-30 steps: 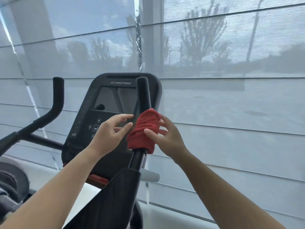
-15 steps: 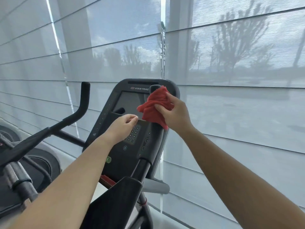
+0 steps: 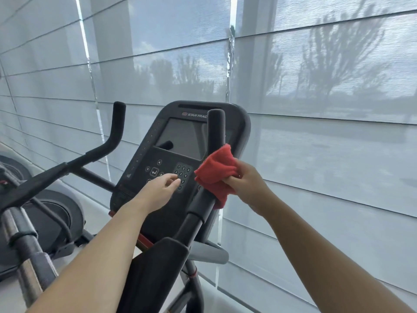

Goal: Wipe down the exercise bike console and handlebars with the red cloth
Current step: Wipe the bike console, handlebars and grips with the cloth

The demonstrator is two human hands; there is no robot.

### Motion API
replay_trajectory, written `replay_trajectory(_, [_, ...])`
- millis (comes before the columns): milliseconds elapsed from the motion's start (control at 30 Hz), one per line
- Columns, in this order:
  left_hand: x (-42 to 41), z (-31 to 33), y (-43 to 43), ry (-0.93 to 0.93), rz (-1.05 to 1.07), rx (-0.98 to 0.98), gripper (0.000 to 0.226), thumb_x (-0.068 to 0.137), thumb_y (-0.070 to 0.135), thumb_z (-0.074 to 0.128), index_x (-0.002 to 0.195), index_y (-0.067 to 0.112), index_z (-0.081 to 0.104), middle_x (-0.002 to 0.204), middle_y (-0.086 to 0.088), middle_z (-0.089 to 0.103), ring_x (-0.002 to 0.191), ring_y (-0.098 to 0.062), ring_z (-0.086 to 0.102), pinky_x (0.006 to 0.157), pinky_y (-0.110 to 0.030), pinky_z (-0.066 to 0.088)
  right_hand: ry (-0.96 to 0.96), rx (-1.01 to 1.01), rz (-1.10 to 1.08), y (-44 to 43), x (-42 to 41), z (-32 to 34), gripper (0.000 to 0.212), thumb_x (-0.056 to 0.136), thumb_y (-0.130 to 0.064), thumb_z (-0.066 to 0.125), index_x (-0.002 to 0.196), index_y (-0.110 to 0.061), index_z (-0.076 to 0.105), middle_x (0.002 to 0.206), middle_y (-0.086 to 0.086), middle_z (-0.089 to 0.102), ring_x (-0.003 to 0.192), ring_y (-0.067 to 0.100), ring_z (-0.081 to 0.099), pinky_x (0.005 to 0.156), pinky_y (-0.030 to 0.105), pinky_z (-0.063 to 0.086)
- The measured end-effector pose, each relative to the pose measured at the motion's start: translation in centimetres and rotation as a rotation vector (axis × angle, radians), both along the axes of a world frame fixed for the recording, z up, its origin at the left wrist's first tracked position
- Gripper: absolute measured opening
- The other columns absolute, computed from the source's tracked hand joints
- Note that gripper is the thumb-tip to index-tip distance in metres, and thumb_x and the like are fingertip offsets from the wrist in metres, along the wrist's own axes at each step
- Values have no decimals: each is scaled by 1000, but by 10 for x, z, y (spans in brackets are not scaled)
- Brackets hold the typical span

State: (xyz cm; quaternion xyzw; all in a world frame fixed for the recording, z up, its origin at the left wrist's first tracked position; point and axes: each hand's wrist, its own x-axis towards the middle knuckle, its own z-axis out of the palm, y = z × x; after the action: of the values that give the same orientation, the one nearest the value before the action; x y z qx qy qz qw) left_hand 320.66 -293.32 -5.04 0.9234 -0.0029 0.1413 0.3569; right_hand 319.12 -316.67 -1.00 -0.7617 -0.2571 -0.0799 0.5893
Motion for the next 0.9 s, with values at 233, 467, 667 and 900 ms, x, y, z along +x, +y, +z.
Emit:
replay_trajectory(233, [-3, 2, 2, -27, -16, -9, 38, 95, 39, 44, 130, 26, 52, 112, 9, 61, 105, -9, 54, 95, -27, 40, -21, 159, 7, 20, 4, 54, 24, 69, -20, 53, 91, -21, 62, 84, -2, 65, 84, 16, 61, 81, 32, 48])
replay_trajectory(467, [-1, 2, 0, -39, -48, -34, 38, 96, 38, 43, 131, 25, 50, 106, 12, 59, 101, -7, 54, 88, -21, 37, -276, 54, -159, 41, 23, 45, 63, 96, -23, 46, 147, -34, 12, 136, -3, 42, 116, 8, 49, 104, 34, 40])
replay_trajectory(667, [1, 8, -12, -69, -101, -34, 38, 96, 38, 44, 131, 24, 51, 100, 13, 59, 93, -6, 55, 84, -21, 38, -285, 8, -232, 45, 19, 0, 67, 97, -25, 41, 146, -39, -3, 126, -15, 32, 102, -22, 39, 82, -1, 32])
replay_trajectory(900, [-3, 10, -10, -78, -118, -31, 39, 96, 39, 43, 131, 25, 51, 109, 10, 60, 100, -7, 55, 87, -20, 38, -306, 5, -219, 44, 28, 25, 64, 96, -27, 44, 147, -34, 6, 119, -9, 36, 98, -19, 43, 89, 18, 36])
